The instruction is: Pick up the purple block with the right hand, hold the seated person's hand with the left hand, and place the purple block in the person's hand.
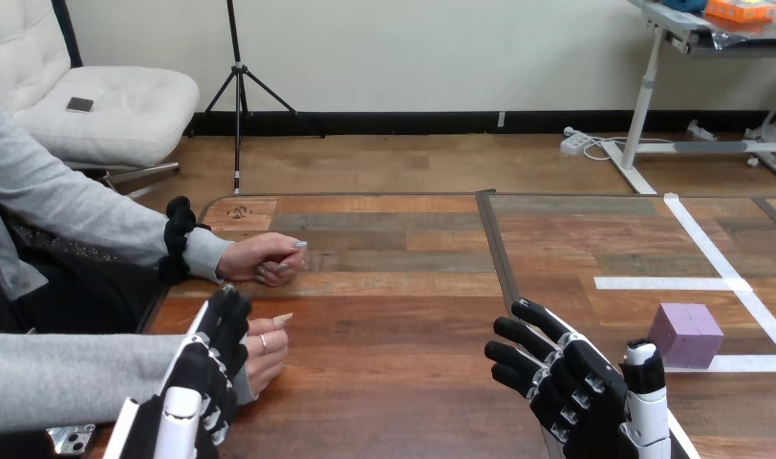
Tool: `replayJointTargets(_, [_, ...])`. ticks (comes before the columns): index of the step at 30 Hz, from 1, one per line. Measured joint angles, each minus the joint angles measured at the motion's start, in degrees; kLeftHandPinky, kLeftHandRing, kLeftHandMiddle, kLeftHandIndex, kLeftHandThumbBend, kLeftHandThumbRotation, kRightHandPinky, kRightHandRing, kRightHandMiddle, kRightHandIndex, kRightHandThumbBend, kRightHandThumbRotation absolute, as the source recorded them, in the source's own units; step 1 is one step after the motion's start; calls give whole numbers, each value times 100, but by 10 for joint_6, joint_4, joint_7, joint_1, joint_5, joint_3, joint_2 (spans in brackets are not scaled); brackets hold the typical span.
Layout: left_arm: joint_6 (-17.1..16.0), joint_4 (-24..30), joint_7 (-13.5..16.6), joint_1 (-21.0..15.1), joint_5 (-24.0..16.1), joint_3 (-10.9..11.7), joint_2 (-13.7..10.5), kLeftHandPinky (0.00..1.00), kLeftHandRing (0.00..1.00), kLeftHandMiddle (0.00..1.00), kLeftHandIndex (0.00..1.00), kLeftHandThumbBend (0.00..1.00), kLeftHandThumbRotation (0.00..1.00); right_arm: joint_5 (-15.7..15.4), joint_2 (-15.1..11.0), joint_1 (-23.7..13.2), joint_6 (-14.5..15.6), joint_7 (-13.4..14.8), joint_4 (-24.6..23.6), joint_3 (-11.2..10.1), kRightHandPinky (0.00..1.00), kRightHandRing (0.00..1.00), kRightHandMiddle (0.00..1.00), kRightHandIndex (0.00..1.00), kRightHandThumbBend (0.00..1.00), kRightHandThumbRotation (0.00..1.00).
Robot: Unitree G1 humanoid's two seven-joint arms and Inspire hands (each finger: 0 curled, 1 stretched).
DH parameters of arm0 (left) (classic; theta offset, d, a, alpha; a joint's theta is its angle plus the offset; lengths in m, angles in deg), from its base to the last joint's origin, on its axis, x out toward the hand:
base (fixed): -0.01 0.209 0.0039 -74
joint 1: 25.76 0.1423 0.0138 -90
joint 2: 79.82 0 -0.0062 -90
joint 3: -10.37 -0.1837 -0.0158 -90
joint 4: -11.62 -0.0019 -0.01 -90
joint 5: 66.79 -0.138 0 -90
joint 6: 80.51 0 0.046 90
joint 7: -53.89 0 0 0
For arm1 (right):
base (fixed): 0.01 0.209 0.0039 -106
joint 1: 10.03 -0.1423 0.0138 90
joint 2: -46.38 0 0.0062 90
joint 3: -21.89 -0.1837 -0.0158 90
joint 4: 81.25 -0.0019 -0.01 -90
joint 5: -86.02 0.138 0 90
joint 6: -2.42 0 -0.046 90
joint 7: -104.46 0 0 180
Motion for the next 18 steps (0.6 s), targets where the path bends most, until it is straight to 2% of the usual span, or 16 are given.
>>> replayJointTargets(10, [-7,-1,8,-9,-14,11,1,100,97,94,93,54,100,-8,-3,-9,-11,-8,4,-5,87,84,85,86,76,100])
replayJointTargets(18, [-18,-3,15,-22,-26,15,-2,100,95,92,91,50,100,-17,-18,-38,-10,-2,11,-20,83,82,83,83,78,94])
